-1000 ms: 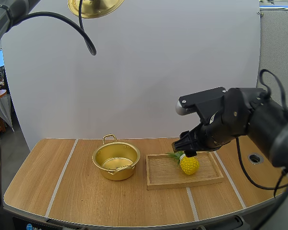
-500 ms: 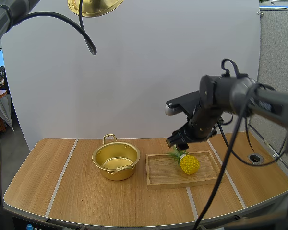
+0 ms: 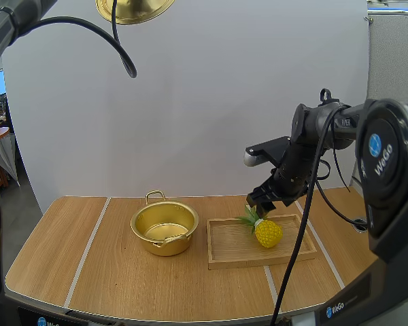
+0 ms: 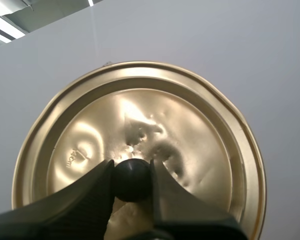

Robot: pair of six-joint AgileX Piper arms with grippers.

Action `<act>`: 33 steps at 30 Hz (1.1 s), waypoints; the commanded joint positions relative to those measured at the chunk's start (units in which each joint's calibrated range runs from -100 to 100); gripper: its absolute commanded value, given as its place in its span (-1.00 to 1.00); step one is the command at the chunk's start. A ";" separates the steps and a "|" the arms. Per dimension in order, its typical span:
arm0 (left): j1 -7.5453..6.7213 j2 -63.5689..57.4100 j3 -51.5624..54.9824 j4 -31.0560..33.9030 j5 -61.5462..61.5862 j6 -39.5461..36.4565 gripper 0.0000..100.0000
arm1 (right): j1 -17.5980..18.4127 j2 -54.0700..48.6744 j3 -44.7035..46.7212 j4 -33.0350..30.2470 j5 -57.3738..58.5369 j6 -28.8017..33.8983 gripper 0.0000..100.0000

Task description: Open the pot, put the pineapple inside, and close it

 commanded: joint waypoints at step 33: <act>-0.12 -0.35 -0.55 0.07 -2.47 -0.56 -1.00 | -0.38 21.11 -0.45 -1.00 -14.15 -2.85 1.00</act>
